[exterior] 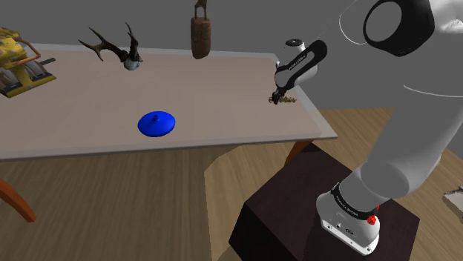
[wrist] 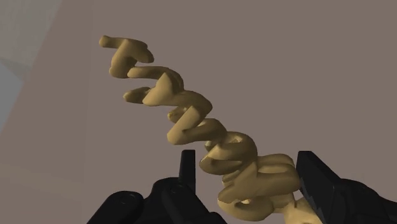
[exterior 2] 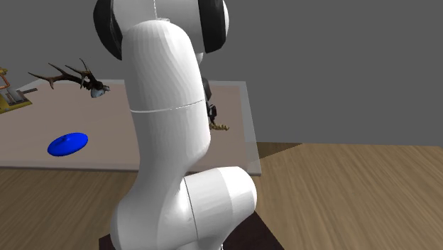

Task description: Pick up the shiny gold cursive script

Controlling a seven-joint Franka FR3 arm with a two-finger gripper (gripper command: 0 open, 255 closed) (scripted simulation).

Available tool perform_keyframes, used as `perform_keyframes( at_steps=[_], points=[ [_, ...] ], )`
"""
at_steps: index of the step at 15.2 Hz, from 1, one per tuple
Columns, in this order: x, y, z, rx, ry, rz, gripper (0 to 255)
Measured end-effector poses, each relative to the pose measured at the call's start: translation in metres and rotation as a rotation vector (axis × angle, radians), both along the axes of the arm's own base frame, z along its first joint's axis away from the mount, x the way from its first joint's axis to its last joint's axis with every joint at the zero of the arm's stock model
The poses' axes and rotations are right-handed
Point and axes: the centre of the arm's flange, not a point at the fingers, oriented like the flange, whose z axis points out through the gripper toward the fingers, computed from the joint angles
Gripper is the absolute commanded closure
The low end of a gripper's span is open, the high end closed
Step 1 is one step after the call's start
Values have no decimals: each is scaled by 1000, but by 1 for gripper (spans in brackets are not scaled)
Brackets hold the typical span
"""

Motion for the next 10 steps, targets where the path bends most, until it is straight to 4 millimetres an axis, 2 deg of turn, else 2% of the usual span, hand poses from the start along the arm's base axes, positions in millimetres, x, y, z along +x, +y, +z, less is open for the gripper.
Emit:
perform_keyframes(
  at_steps=[10],
  points=[
    [-1,-1,50,0,0,0,255]
  ],
)
